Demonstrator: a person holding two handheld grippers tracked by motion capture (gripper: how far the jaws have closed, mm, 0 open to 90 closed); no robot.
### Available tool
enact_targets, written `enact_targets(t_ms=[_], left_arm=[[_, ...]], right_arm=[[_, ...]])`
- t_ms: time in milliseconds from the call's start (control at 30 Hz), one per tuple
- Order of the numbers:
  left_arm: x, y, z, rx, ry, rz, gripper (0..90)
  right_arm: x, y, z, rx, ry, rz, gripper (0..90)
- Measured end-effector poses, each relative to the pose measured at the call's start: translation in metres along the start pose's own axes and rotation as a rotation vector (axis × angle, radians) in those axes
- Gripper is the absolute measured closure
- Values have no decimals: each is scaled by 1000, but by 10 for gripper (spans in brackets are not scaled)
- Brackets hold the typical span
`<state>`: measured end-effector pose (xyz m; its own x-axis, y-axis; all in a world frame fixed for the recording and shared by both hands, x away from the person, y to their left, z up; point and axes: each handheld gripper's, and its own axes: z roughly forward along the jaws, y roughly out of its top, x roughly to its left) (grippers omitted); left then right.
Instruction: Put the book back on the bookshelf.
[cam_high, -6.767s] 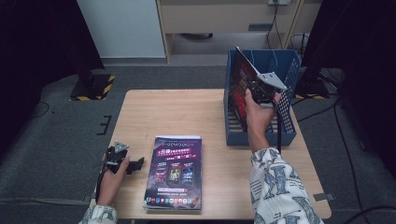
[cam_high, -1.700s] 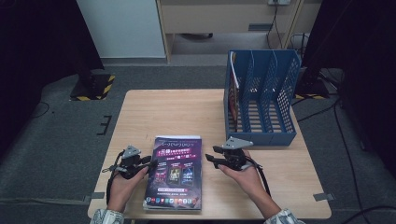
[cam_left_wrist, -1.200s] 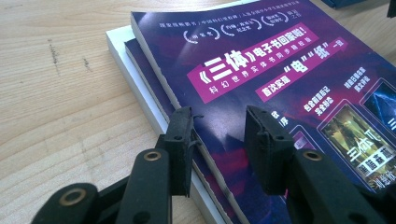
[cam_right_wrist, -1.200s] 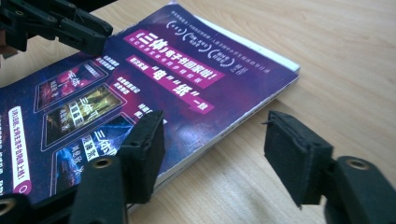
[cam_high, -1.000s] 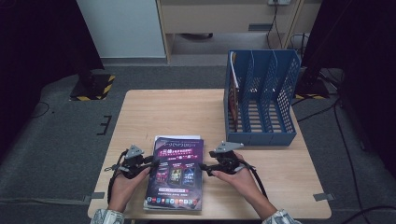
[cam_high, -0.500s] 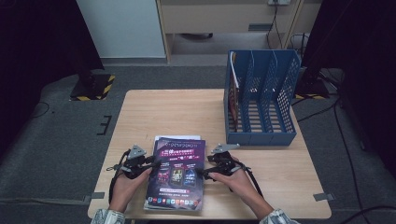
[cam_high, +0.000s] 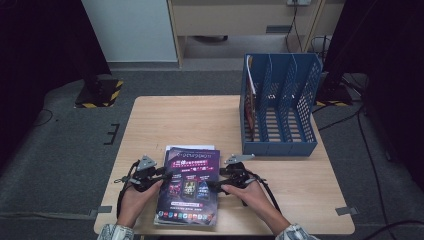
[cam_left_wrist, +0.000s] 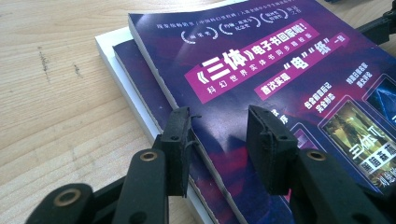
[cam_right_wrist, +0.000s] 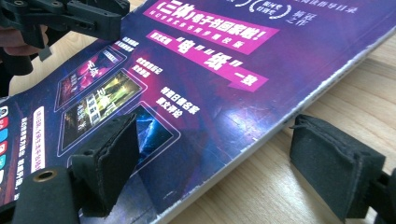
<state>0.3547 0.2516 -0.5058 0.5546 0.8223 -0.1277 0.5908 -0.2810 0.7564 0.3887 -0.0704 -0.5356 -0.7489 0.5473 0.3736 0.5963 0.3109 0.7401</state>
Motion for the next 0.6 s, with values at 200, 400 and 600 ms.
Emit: enact_targets(t_ms=[200,400,600], left_arm=[[0,0,0,0,0,1,599],[0,0,0,2,5,8,597],[0,-1,-1,2,7,8,597]], right_arm=[[5,2,2,9,-12,-35,146],[11,11,-4,-10,-14,-55,145],[13,21,-1,-23,-22,-68,144]])
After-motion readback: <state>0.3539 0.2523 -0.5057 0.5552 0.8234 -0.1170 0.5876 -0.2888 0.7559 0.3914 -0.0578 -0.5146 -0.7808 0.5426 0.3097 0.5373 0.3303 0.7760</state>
